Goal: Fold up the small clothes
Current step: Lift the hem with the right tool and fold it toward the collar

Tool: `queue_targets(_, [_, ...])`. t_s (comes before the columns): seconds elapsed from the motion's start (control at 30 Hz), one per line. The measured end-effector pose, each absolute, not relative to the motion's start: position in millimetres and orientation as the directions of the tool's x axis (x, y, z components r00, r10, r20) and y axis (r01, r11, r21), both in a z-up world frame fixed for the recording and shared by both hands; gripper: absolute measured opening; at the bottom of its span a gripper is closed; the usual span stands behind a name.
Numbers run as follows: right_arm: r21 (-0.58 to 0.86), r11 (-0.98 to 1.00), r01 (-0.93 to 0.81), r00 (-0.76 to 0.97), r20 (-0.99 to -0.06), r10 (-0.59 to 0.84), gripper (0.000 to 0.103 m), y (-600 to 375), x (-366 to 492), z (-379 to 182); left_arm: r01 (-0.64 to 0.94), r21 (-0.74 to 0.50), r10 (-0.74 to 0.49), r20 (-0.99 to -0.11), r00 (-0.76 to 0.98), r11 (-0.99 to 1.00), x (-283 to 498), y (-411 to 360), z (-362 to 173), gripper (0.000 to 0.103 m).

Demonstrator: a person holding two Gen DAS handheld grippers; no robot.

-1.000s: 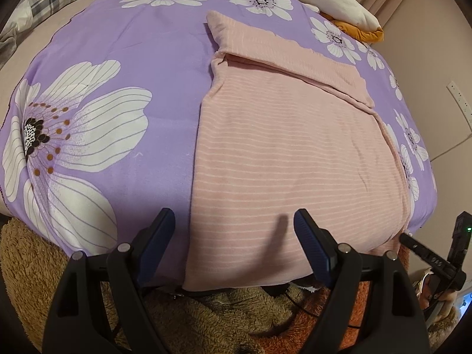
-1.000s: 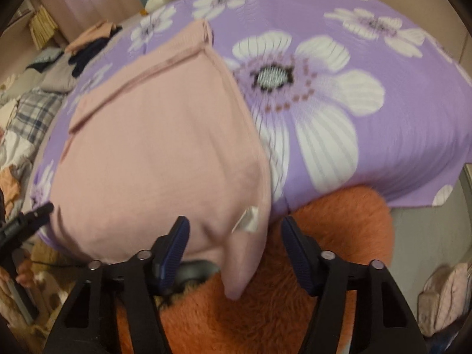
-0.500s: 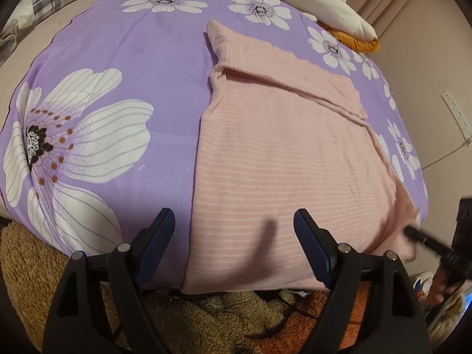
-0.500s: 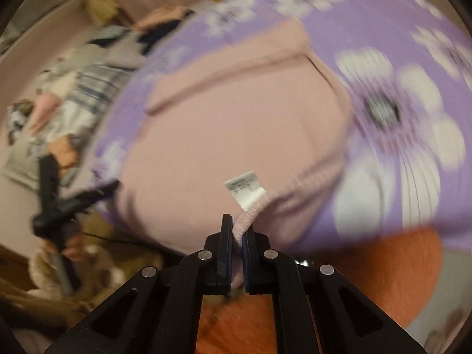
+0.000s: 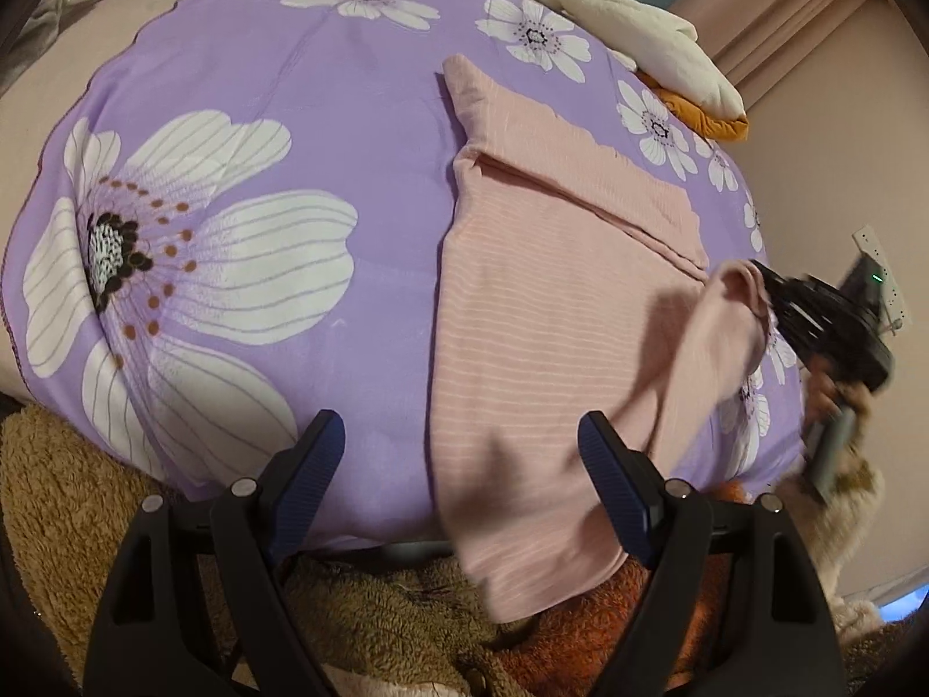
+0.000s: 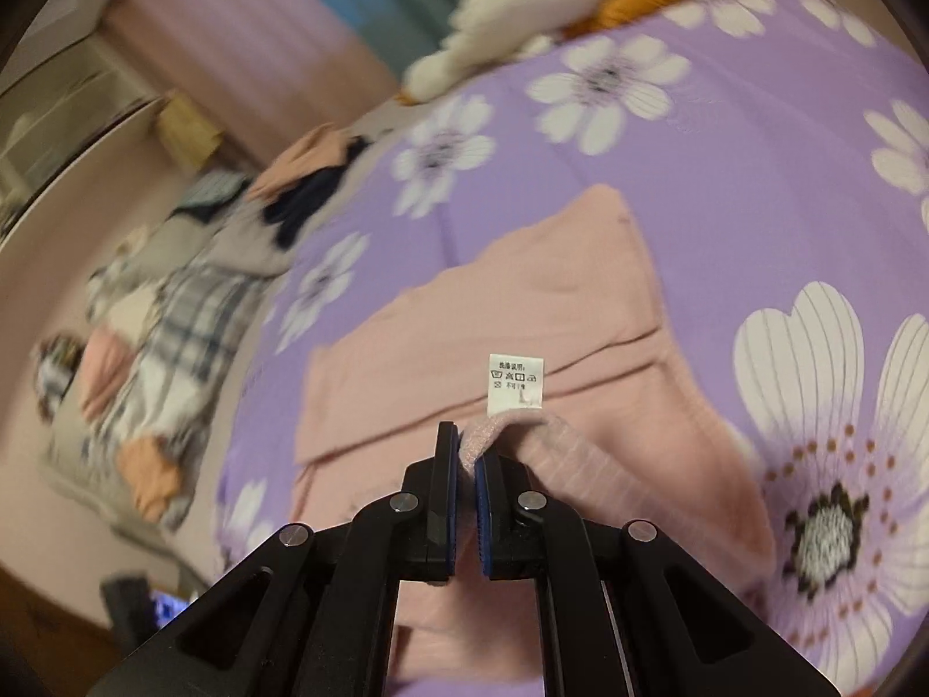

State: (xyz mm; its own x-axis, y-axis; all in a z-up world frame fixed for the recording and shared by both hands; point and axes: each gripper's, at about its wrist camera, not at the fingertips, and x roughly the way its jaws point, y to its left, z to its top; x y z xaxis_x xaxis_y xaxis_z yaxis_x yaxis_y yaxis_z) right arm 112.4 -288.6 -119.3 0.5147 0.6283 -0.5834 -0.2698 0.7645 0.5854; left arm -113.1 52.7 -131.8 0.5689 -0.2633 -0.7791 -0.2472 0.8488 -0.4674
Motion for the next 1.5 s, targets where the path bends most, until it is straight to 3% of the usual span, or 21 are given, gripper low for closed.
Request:
queue_targets(0.23, [0.567,0.816,-0.116,0.55,-0.647,0.528,0.007,-301.0,140.3,-151.7,-0.208,-0.532,-0.363,-0.767,0.53,0.821,-111.9,43.3,-134.3,0.083])
queue_targets(0.67, [0.571,0.816,-0.093,0.634,-0.598,0.491,0.006,-311.1,132.9,-152.3,-0.034,-0.561,-0.445,-0.69,0.571,0.827,-122.4,16.1,-103.6,0.083])
queue_targets(0.83, [0.55,0.831,-0.082,0.648,-0.605,0.463,0.006,-314.6,135.9,-154.3,-0.038,-0.506,-0.409,-0.738,0.537,0.862,-105.0,6.5,-117.8,0.079])
queue_targets(0.9, [0.545,0.834,-0.084,0.646,-0.608,0.462,0.006,-313.9,136.2,-155.6,-0.05,-0.488,-0.386,-0.744,0.545,0.871,-96.5,6.0,-122.3,0.066])
queue_targets(1.0, [0.542,0.836,-0.086,0.644,-0.61,0.462,0.006,-315.1,135.2,-156.5,-0.107,-0.425,-0.3,-0.775,0.556,0.899,-82.7,10.3,-123.6,0.056])
queue_targets(1.37, [0.565,0.819,-0.103,0.655,-0.581,0.483,0.006,-322.9,130.2,-154.7,-0.149,-0.395,-0.222,-0.747,0.627,0.907,-58.0,46.1,-105.9,0.058])
queue_targets(1.47, [0.559,0.822,-0.107,0.671,-0.57,0.475,0.006,-323.3,126.2,-151.1,-0.154,-0.365,-0.2,-0.764,0.614,0.918,-37.9,47.5,-112.3,0.056])
queue_targets(1.5, [0.56,0.821,-0.109,0.676,-0.564,0.474,0.006,-324.4,124.4,-149.2,-0.139,-0.375,-0.219,-0.763,0.609,0.917,-33.0,47.7,-114.6,0.051])
